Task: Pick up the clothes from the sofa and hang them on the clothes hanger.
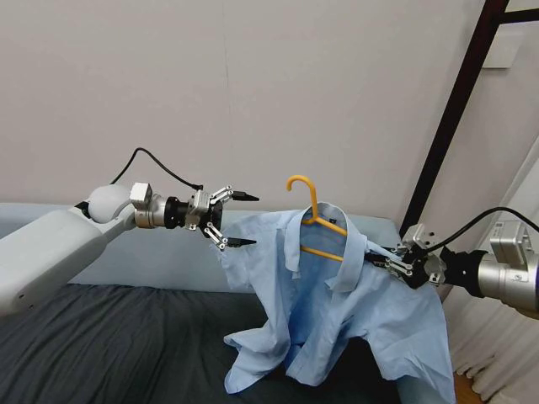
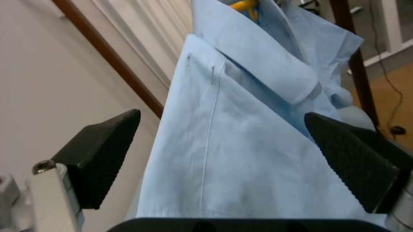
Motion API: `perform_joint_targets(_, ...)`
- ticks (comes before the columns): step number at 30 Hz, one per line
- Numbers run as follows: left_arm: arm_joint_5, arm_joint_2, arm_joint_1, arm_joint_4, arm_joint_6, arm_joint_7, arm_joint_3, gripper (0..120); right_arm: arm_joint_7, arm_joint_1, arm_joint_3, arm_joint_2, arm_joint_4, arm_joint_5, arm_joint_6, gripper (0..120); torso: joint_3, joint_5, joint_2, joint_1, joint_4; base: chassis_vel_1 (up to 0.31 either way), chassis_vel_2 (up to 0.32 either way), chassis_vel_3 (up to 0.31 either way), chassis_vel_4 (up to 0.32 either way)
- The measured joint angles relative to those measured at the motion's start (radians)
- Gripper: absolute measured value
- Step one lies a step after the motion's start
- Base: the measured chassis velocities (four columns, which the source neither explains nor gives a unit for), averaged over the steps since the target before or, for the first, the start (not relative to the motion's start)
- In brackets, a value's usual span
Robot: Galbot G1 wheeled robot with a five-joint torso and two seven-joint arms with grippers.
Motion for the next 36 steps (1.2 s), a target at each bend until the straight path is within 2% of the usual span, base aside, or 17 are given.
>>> perform_joint_targets(1,0.0,0.0,0.0,0.0,0.0,0.0,0.0,100,0.0,0.0,0.0,0.0,0.0,0.0,0.0,7,0.0,0.0,0.0,0.0,0.0,0.0,0.0,0.0,0.0)
perform_joint_targets(4,-0.02,0.018,0.102,-0.057,0.01,-0.105,-0.099,100,0.034,0.0,0.002,0.04,-0.006,0.025,-0.012,7,0.0,0.0002,0.0,0.0,0.0,0.0,0.0,0.0,0.0)
perform_joint_targets(5,-0.02,0.018,0.102,-0.057,0.01,-0.105,-0.099,100,0.034,0.0,0.002,0.04,-0.006,0.025,-0.012,7,0.0,0.0002,0.0,0.0,0.0,0.0,0.0,0.0,0.0)
perform_joint_targets(9,-0.015,0.039,0.25,-0.16,0.034,-0.301,-0.219,100,0.086,0.0,-0.004,0.086,-0.009,0.044,-0.032,7,0.0,0.0004,0.0,0.0,-0.0001,0.0,0.0,0.0,0.0)
perform_joint_targets(10,-0.015,0.039,0.25,-0.16,0.034,-0.301,-0.219,100,0.086,0.0,-0.004,0.086,-0.009,0.044,-0.032,7,0.0,0.0004,0.0,0.0,-0.0001,0.0,0.0,0.0,0.0)
perform_joint_targets(15,0.025,0.034,0.528,-0.328,0.063,-0.566,-0.424,100,0.183,0.005,0.032,0.135,-0.013,0.12,-0.083,7,0.0,-0.0002,0.0,0.0,0.0001,0.0,0.0,0.0,0.0)
perform_joint_targets(16,0.025,0.034,0.528,-0.328,0.063,-0.566,-0.424,100,0.183,0.005,0.032,0.135,-0.013,0.12,-0.083,7,0.0,-0.0002,0.0,0.0,0.0001,0.0,0.0,0.0,0.0)
perform_joint_targets(20,0.06,0.019,0.677,-0.478,0.089,-0.662,-0.514,100,0.216,0.005,0.048,0.147,-0.022,0.124,-0.108,7,0.0,0.0004,0.0,0.0,0.0,0.0,0.0,0.0,0.0)
perform_joint_targets(23,0.071,0.002,0.722,-0.545,0.117,-0.724,-0.535,100,0.231,0.005,0.048,0.155,-0.018,0.104,-0.115,7,0.0,0.0003,0.0,0.0,-0.0002,0.0,0.0,0.0,0.0)
perform_joint_targets(27,0.112,-0.027,0.795,-0.66,0.197,-0.956,-0.539,98,0.245,0.002,0.037,0.171,-0.005,0.084,-0.122,7,0.0,0.0004,0.0,0.0,-0.0002,0.0,0.0,0.0,0.0)
perform_joint_targets(28,0.112,-0.027,0.795,-0.66,0.197,-0.956,-0.539,98,0.245,0.002,0.037,0.171,-0.005,0.084,-0.122,7,0.0,0.0004,0.0,0.0,-0.0002,0.0,0.0,0.0,0.0)
perform_joint_targets(30,0.129,-0.044,0.842,-0.718,0.266,-1.07,-0.542,97,0.246,0.001,0.035,0.182,-0.004,0.08,-0.122,7,0.0,0.0005,0.0,0.0,-0.0001,0.0,0.0,0.0,0.0)
perform_joint_targets(31,0.138,-0.053,0.862,-0.74,0.293,-1.11,-0.542,93,0.248,0.001,0.035,0.185,-0.003,0.08,-0.122,7,0.0,0.0005,0.0,0.0,-0.0001,0.0,0.0,0.0,0.0)
perform_joint_targets(36,0.183,-0.098,0.89,-0.762,0.338,-1.179,-0.512,90,0.249,0.001,0.04,0.182,0.011,0.082,-0.122,7,0.0,0.0003,0.0,0.0,0.0,0.0,0.0,0.0,0.0)
